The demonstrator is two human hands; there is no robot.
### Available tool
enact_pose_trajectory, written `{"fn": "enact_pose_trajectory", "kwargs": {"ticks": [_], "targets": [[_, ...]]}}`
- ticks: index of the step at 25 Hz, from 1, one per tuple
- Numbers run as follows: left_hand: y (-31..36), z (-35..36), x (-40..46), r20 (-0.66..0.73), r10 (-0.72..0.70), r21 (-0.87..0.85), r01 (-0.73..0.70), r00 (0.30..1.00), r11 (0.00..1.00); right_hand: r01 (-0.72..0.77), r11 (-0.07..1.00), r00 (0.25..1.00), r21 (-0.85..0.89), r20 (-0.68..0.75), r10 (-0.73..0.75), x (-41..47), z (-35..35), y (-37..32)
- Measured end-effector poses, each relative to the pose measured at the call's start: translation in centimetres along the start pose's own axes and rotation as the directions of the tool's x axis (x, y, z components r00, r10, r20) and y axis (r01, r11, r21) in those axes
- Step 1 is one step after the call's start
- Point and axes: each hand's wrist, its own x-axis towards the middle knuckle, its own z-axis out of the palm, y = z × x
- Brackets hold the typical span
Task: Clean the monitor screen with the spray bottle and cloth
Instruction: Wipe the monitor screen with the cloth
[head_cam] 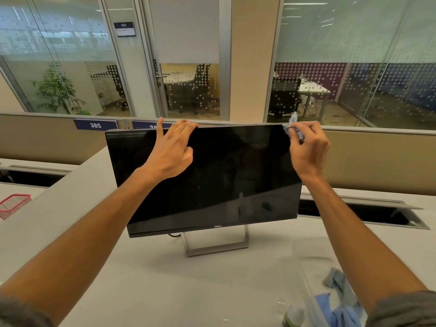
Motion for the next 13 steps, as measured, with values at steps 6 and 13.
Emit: {"fn": "enact_pose_trajectory", "kwargs": {"ticks": [6, 13], "targets": [[2.2, 1.1, 1.3, 0.047, 0.059, 0.087, -0.063, 0.997, 0.994, -0.144, 0.989, 0.989, 0.046, -0.030, 0.145, 0.7, -1.2, 2.1], [2.4, 1.4, 1.8, 0.054, 0.045, -0.047, -0.042, 0.998, 0.998, 0.089, 0.983, 0.989, 0.160, 0.107, -0.107, -5.5, 2.5, -2.6]]}}
